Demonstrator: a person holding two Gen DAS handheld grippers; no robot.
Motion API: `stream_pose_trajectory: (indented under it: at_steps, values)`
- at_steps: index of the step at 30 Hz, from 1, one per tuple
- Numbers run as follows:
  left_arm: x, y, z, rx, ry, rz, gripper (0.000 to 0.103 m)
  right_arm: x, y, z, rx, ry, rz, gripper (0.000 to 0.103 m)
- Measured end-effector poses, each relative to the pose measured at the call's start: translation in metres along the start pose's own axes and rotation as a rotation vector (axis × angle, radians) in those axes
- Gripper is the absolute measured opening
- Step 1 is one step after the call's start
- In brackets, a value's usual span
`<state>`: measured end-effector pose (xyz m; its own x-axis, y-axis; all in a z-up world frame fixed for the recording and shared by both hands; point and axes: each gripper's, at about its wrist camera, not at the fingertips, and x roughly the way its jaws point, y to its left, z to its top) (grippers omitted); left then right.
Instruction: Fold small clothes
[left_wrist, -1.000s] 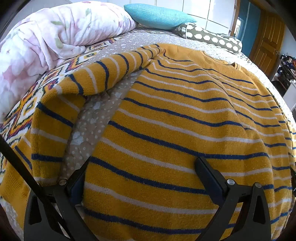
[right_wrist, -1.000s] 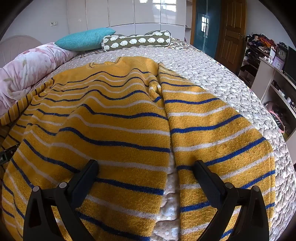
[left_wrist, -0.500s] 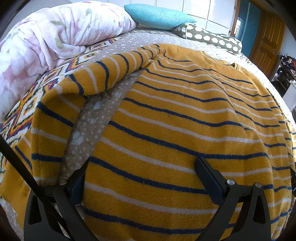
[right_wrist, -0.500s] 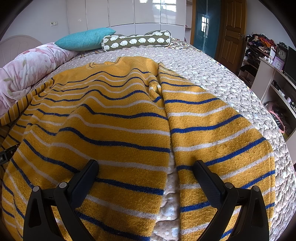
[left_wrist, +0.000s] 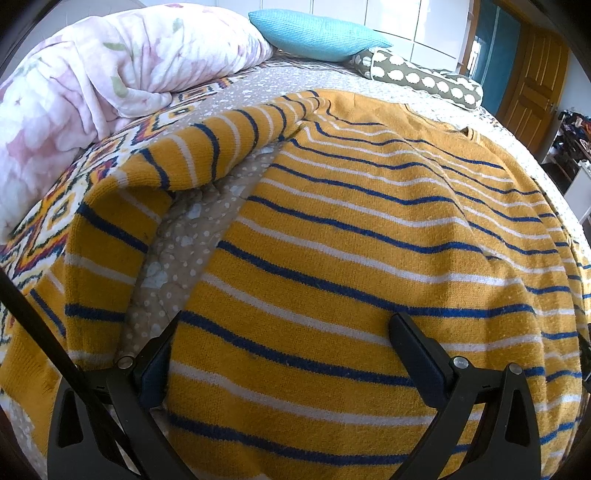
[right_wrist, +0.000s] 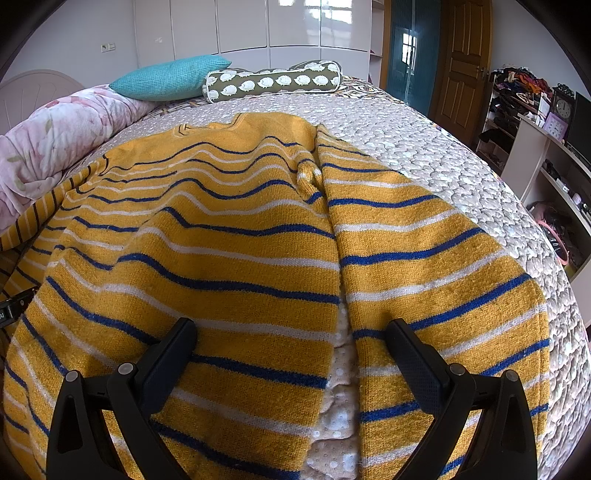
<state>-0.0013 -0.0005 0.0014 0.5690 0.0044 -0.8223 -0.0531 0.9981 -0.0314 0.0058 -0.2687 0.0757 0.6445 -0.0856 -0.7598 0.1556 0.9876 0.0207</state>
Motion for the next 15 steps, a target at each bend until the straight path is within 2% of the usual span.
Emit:
stream_pose_trajectory:
  at_steps: [10,15]
  values:
    - [-0.0029,-0.0003,-0.0003,0.010,-0.026,0.016,0.103,-0.0006,0.0006,-0.0016,0.001,-0.003,0.004,0.103]
    - [-0.0047,0.0020,-0.0007,0.004,-0.032,0.008,0.103,0.0029,-0.0032,0.0024,0.020,0.026,0.016,0.103]
